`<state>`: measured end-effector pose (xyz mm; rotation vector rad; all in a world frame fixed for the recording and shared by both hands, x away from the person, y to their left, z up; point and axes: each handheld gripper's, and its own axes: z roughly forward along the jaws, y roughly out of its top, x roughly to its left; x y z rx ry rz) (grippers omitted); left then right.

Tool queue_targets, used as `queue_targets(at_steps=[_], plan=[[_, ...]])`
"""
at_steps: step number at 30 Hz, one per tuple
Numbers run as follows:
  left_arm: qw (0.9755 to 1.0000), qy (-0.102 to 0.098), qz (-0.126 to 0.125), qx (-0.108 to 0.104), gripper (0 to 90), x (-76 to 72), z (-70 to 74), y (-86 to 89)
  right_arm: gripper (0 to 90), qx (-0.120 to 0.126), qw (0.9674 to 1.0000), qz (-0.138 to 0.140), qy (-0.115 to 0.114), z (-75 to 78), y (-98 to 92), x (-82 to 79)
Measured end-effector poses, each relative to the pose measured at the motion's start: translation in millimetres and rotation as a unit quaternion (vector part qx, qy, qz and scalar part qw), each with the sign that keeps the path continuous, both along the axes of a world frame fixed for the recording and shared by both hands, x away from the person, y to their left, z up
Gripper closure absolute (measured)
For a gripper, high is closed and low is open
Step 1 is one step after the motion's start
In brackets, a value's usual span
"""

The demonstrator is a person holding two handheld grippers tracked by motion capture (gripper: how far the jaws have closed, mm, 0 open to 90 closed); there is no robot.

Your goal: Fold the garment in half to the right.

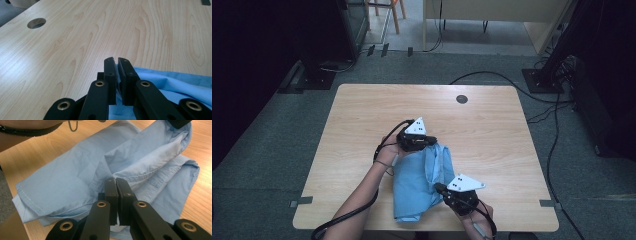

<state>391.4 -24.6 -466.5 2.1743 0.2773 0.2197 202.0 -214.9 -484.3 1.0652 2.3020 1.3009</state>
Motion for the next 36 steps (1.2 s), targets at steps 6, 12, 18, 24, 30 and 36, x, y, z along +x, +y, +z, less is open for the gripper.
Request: queue_targets(at_steps=[6, 12, 18, 24, 30, 36], plan=[[1.0000, 0.003, 0.004, 0.003, 85.5, 1.6, -7.5, -4.9, 88.3, -0.002, 1.0000, 0.001, 0.005, -4.6, -1.6, 2.5], [1.0000, 0.004, 0.001, 0.005, 85.4, 1.9, -9.3, -5.6, 88.1, -0.005, 0.9999, 0.000, 0.010, -8.4, -3.7, 3.9], [1.0000, 0.005, 0.005, 0.000, 80.0, 1.6, -10.5, -2.3, 86.9, -0.009, 0.9999, 0.003, 0.011, -10.7, -1.5, 3.9], [0.9995, 0.022, 0.014, -0.020, 76.7, 5.5, -8.8, 1.3, 83.1, -0.010, 0.9998, 0.007, 0.013, -12.6, -0.4, 4.5], [0.9992, 0.017, 0.017, -0.033, 68.2, 6.2, -8.0, 1.1, 79.1, -0.009, 0.9999, 0.008, 0.012, -11.5, -1.2, 4.1], [0.9989, 0.017, 0.018, -0.039, 62.8, 7.0, -7.1, 0.9, 75.8, -0.010, 0.9998, 0.009, 0.011, -11.5, -1.2, 3.5]])
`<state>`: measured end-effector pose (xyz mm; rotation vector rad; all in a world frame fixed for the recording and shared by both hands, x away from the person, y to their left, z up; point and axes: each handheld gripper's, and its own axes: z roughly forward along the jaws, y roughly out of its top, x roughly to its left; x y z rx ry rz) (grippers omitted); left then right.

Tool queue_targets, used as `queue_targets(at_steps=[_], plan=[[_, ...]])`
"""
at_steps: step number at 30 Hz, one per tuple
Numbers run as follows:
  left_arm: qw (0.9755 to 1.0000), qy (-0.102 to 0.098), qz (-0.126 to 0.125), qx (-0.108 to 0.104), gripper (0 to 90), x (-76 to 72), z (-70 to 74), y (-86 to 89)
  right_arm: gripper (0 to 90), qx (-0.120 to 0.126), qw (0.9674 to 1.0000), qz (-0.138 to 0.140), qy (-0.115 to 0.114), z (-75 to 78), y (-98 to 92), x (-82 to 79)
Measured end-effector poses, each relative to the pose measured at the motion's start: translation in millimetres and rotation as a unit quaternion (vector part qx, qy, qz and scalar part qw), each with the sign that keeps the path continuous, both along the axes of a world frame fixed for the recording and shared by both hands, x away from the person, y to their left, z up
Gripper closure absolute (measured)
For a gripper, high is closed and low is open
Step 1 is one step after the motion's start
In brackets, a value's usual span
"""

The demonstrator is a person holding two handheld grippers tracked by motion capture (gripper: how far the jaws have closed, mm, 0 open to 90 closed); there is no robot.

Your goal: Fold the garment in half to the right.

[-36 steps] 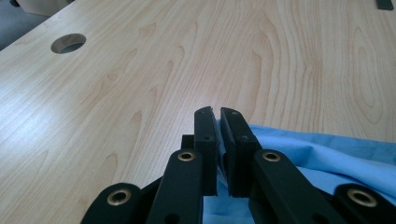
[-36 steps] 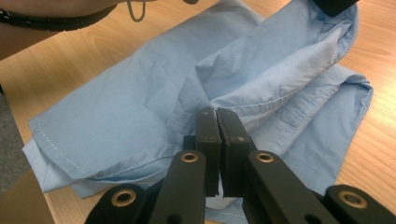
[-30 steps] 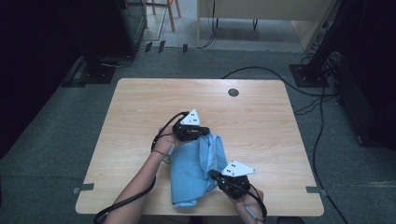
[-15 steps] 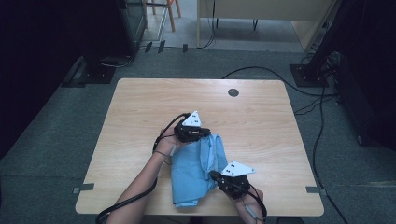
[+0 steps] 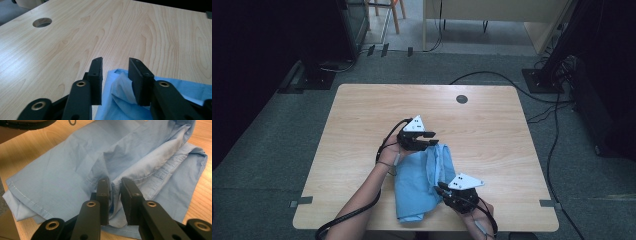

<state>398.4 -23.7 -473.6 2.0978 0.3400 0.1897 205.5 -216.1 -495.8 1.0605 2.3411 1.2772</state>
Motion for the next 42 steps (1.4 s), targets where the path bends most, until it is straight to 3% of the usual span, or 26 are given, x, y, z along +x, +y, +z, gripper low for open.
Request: queue_targets(at_steps=[1, 2, 3, 4, 11, 15, 26, 28, 29, 30, 32, 37, 42], plan=[[0.9999, -0.009, 0.009, -0.010, 61.8, 0.8, 0.2, 1.0, 75.7, 0.001, 1.0000, 0.000, 0.000, 0.1, -0.6, 0.0], [0.9999, -0.009, 0.009, -0.010, 49.7, 0.8, 0.2, 1.0, 75.7, 0.001, 1.0000, 0.000, 0.000, 0.1, -0.6, 0.0], [0.9999, -0.009, 0.009, -0.010, 49.7, 0.8, 0.2, 1.0, 75.7, 0.004, 1.0000, 0.000, 0.000, 1.3, -1.8, -0.6], [0.9996, -0.001, 0.014, -0.023, 49.7, 2.7, 1.5, 3.0, 72.4, 0.004, 1.0000, 0.000, 0.000, 1.3, -1.8, -0.6], [0.9996, -0.010, 0.019, -0.017, 47.7, 1.8, 3.5, 4.2, 65.6, 0.008, 1.0000, -0.003, -0.003, 4.7, -0.6, 0.0], [0.9994, -0.008, 0.025, -0.024, 46.7, 2.6, 7.5, 7.2, 59.0, 0.012, 0.9999, -0.006, -0.010, 7.9, -2.6, -0.5], [0.9989, -0.017, 0.027, -0.034, 42.0, 0.8, 20.5, 10.8, 55.2, 0.017, 0.9995, 0.003, -0.025, 16.7, -1.0, -3.3], [0.9992, -0.021, 0.025, -0.025, 42.0, -0.9, 22.5, 11.9, 55.1, 0.018, 0.9995, 0.002, -0.025, 17.2, -1.5, -3.1], [0.9992, -0.021, 0.025, -0.025, 42.0, -0.9, 22.5, 11.9, 55.1, 0.030, 0.9993, 0.007, -0.024, 17.7, -2.8, -2.5], [0.9995, -0.024, 0.021, -0.011, 42.0, -2.4, 21.8, 11.9, 55.0, 0.030, 0.9993, 0.007, -0.024, 17.7, -2.8, -2.5], [0.9995, -0.024, 0.021, -0.011, 42.0, -2.4, 21.8, 11.9, 55.0, 0.039, 0.9990, 0.011, -0.021, 17.9, -4.1, -2.4], [0.9995, -0.023, 0.009, 0.018, 42.0, -5.0, 16.2, 8.8, 54.4, 0.037, 0.9990, 0.014, -0.022, 17.8, -2.3, -2.3], [0.9993, -0.022, 0.004, 0.029, 41.9, -5.7, 12.1, 6.5, 52.9, 0.043, 0.9988, 0.010, -0.022, 17.3, -6.1, -1.5]])
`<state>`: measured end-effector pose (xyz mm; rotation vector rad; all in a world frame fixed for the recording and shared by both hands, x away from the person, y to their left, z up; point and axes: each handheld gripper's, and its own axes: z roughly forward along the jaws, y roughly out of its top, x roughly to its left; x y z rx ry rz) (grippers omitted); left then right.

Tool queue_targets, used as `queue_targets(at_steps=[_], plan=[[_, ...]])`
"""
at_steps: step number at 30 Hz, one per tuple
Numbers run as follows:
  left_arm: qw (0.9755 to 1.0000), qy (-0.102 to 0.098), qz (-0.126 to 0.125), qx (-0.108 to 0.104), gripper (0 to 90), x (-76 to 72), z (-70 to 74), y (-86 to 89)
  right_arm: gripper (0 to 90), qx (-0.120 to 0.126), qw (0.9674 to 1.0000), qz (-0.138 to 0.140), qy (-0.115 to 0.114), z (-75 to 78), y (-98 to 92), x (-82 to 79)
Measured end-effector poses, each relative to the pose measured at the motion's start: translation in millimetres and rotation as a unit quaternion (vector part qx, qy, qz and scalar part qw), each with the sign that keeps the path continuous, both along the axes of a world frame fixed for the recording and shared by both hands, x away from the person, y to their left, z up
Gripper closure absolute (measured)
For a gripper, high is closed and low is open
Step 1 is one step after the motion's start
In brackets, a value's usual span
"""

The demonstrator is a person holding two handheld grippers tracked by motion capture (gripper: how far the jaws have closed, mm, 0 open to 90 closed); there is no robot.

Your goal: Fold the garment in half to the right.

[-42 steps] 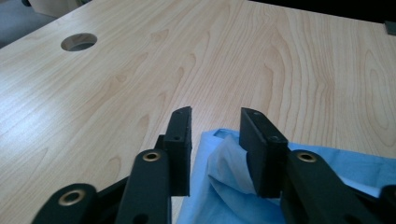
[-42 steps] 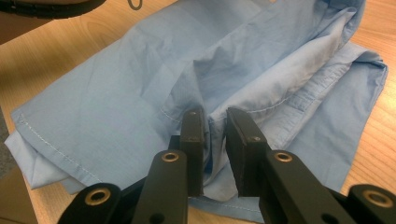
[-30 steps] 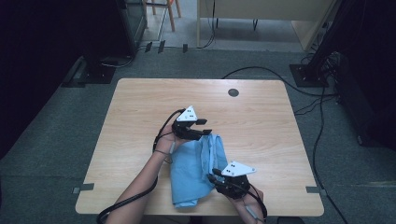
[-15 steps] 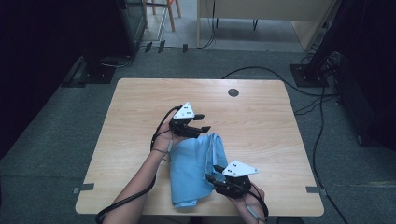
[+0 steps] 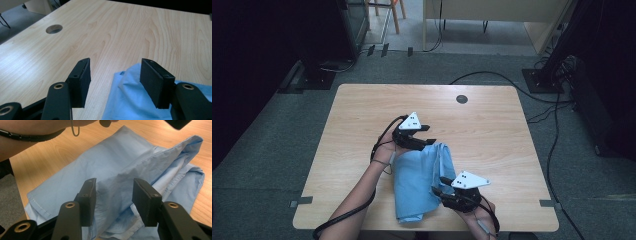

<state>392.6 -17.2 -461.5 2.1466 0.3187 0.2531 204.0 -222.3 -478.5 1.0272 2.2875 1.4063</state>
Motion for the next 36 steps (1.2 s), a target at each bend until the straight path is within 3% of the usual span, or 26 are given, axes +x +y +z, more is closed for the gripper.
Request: queue_targets(at_steps=[1, 3, 9, 13, 14, 16, 17, 19, 20, 24, 25, 27, 28, 29, 30, 31, 32, 35, 36], plan=[[0.9998, -0.002, -0.010, 0.018, 41.5, -2.7, -6.8, -4.3, 51.8, 0.001, 1.0000, -0.001, 0.000, -0.2, -0.9, 0.2], [0.9998, -0.002, -0.010, 0.018, 41.2, -2.7, -6.8, -4.3, 51.8, 0.002, 0.9999, -0.017, -0.002, -1.1, -9.1, 0.3], [0.9995, -0.001, -0.014, 0.026, 41.2, -2.9, -10.2, -6.6, 52.3, 0.004, 0.9996, -0.028, -0.003, -1.7, -13.9, 0.8], [0.9995, 0.000, -0.014, 0.027, 41.1, -3.0, -11.6, -7.1, 52.4, 0.003, 0.9992, -0.040, 0.009, -4.9, -17.0, 2.7], [0.9995, 0.000, -0.014, 0.027, 41.1, -3.0, -11.6, -7.1, 52.4, 0.015, 0.9987, -0.039, 0.029, -10.0, -17.2, 5.8], [0.9995, 0.001, -0.014, 0.029, 41.1, -2.9, -12.5, -7.5, 51.3, 0.016, 0.9986, -0.038, 0.032, -11.2, -16.7, 6.6], [0.9995, 0.001, -0.014, 0.029, 41.1, -2.9, -12.5, -7.5, 51.3, 0.008, 0.9981, -0.037, 0.048, -18.1, -13.1, 10.3], [0.9994, 0.002, -0.015, 0.031, 41.2, -3.6, -13.9, -8.7, 51.4, 0.008, 0.9981, -0.037, 0.048, -18.1, -13.1, 10.3], [0.9994, 0.002, -0.015, 0.031, 41.2, -3.6, -13.9, -8.7, 51.4, 0.006, 0.9971, -0.035, 0.066, -26.1, -8.6, 14.9], [0.9992, 0.000, -0.019, 0.035, 41.2, -4.2, -15.8, -10.3, 53.0, 0.001, 0.9969, -0.036, 0.070, -28.4, -7.0, 16.1], [0.9992, 0.000, -0.019, 0.035, 41.2, -4.2, -15.8, -10.3, 53.0, -0.011, 0.9965, -0.039, 0.073, -31.9, -5.9, 18.4], [0.9991, -0.001, -0.020, 0.038, 41.2, -4.3, -16.2, -10.3, 61.3, -0.015, 0.9963, -0.041, 0.074, -32.4, -6.0, 18.6], [0.9991, -0.001, -0.020, 0.038, 41.2, -4.3, -16.2, -10.3, 61.3, -0.015, 0.9963, -0.041, 0.074, -32.4, -6.0, 18.6], [0.9989, 0.000, -0.018, 0.042, 41.2, -4.7, -18.0, -10.7, 71.0, -0.021, 0.9961, -0.045, 0.074, -32.3, -6.3, 17.7], [0.9989, 0.000, -0.018, 0.042, 41.1, -4.7, -18.0, -10.7, 71.0, -0.021, 0.9961, -0.045, 0.074, -32.3, -6.3, 17.7], [0.9989, 0.000, -0.018, 0.042, 41.1, -4.7, -18.0, -10.7, 71.0, -0.046, 0.9962, -0.043, 0.060, -29.7, -2.6, 13.8], [0.9989, 0.000, -0.018, 0.042, 41.1, -4.7, -18.0, -10.7, 83.6, -0.046, 0.9962, -0.043, 0.060, -29.7, -2.6, 13.8], [0.9984, -0.003, -0.018, 0.053, 41.1, -5.4, -20.2, -11.9, 83.9, -0.056, 0.9961, -0.043, 0.051, -28.4, -1.1, 12.6], [0.9984, -0.003, -0.018, 0.053, 41.1, -5.4, -20.2, -11.9, 83.9, -0.099, 0.9937, -0.049, 0.019, -20.3, 5.7, 5.4]])
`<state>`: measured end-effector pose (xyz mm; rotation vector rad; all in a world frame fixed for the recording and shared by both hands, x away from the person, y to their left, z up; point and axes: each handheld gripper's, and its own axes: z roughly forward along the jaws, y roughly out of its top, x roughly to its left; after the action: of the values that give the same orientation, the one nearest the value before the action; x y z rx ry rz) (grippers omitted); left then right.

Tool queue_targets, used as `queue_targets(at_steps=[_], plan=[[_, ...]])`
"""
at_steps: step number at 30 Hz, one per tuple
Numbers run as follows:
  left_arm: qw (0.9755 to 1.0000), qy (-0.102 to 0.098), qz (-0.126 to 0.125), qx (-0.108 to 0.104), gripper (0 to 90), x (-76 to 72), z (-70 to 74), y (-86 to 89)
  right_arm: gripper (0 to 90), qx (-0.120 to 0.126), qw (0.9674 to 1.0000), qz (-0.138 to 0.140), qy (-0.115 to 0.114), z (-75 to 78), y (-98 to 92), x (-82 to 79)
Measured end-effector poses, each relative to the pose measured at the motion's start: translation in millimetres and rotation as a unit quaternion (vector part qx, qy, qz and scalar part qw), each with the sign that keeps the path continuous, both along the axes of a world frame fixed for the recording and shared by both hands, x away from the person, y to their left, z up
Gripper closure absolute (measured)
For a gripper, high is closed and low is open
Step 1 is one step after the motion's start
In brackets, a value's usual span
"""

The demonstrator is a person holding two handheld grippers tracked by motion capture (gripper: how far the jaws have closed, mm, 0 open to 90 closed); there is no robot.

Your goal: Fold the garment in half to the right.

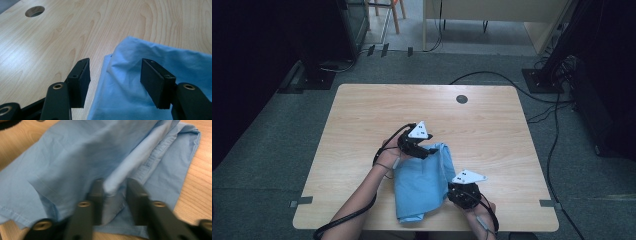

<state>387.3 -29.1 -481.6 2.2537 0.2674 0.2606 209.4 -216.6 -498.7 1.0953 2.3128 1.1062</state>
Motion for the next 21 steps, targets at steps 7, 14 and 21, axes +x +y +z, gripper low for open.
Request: queue_targets(at_steps=[7, 14, 21], plan=[[0.9994, -0.018, -0.001, 0.029, 41.1, -0.8, -4.2, -2.1, 80.6, -0.049, 0.9977, 0.003, -0.046, 14.5, 6.6, -10.6], [0.9993, -0.018, -0.001, 0.034, 41.0, -1.0, -5.1, -2.0, 73.0, -0.048, 0.9969, -0.037, -0.049, 20.1, -10.9, -11.6], [0.9992, -0.020, -0.001, 0.036, 40.7, -0.9, -5.6, -2.5, 66.1, 0.027, 0.9944, -0.066, -0.078, 37.9, -33.6, -15.5]])
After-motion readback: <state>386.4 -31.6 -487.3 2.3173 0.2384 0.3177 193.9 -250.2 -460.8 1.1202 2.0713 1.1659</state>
